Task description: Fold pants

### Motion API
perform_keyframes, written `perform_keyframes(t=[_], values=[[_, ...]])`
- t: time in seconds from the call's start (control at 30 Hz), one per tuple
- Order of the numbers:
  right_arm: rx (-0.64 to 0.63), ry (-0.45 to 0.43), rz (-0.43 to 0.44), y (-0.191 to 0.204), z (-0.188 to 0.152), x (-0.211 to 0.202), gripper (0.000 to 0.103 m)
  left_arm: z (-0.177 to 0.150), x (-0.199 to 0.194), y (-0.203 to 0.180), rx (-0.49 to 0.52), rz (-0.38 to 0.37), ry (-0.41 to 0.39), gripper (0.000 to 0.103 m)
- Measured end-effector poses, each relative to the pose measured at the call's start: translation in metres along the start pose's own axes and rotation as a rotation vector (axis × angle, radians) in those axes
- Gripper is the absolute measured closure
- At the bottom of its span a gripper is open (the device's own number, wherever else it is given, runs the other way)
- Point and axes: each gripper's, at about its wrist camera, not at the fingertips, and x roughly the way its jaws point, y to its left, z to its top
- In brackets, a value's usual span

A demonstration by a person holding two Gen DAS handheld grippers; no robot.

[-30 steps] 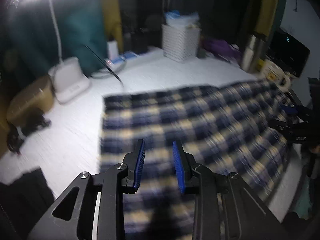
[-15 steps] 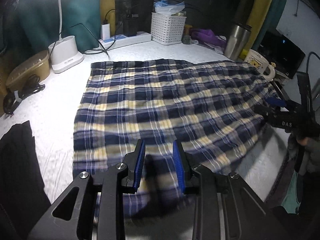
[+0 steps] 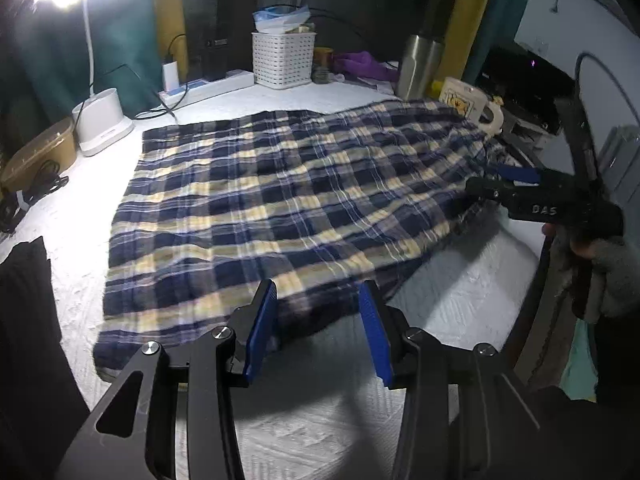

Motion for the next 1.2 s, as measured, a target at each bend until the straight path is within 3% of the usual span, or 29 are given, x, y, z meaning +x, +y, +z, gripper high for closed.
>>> perform_keyframes(t=[0.2,0.37,0.43,0.57,0.77,0.87,0.97,1.07,1.13,1.17,1.2], values=[[-0.018,-0.008,0.047,0.014,-0.007,-0.005,0.008,-0.004,0.016,-0.006,0.022,0.027,0.013,0.060],[-0.048,-0.021,0.105,0.031,-0.009,-0.008,0.009,-0.003,0.035,0.008,-0.015,0.030,0.057,0.060],[-0.069,-0.022,0.125,0.040,-0.009,-0.010,0.011,0.001,0.028,0.012,-0.034,0.037,0.073,0.060],[-0.100,-0.017,0.188,0.064,-0.008,-0.009,0.019,0.000,-0.007,0.035,-0.076,0.059,0.015,0.060],[-0.193,-0.020,0.290,0.114,-0.009,-0.010,0.040,-0.022,-0.034,0.105,-0.219,0.241,0.009,0.060],[-0.290,-0.035,0.342,0.149,-0.011,-0.015,0.040,-0.041,-0.041,0.131,-0.299,0.262,0.024,0.060],[-0.394,-0.033,0.393,0.187,-0.017,-0.017,0.041,-0.055,-0.049,0.135,-0.317,0.259,0.031,0.060],[-0.502,-0.018,0.406,0.218,-0.026,-0.015,0.057,-0.062,-0.050,0.129,-0.312,0.225,0.036,0.060],[-0.562,-0.015,0.397,0.230,-0.031,-0.010,0.059,-0.066,-0.050,0.125,-0.317,0.198,0.036,0.060],[-0.589,-0.009,0.374,0.235,-0.032,-0.005,0.065,-0.068,-0.049,0.124,-0.324,0.186,0.036,0.060],[-0.605,-0.002,0.357,0.236,-0.031,-0.001,0.080,-0.071,-0.047,0.123,-0.332,0.169,0.038,0.060]])
